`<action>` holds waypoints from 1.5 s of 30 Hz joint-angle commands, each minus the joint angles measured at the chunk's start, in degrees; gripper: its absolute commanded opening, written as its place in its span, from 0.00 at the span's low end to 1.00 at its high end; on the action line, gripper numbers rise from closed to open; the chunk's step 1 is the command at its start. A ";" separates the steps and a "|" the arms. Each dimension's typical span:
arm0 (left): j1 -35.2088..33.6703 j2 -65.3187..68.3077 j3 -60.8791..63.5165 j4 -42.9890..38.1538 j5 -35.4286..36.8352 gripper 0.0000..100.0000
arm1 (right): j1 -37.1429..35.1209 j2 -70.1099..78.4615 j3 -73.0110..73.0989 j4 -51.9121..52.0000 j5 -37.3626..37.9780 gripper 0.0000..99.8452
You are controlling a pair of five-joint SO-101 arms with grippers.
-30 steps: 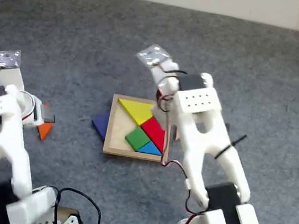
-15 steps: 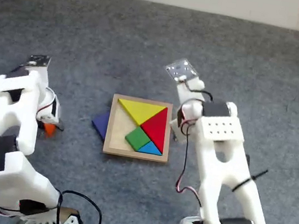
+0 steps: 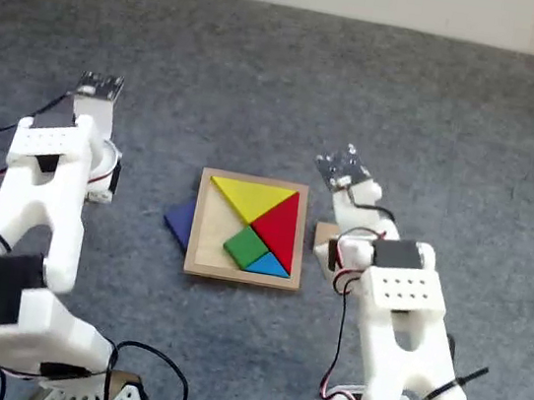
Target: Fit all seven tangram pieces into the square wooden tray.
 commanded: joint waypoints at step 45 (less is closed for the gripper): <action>-10.33 27.65 -30.11 2.64 4.92 0.20 | 0.40 -2.68 6.55 -8.92 -5.19 0.03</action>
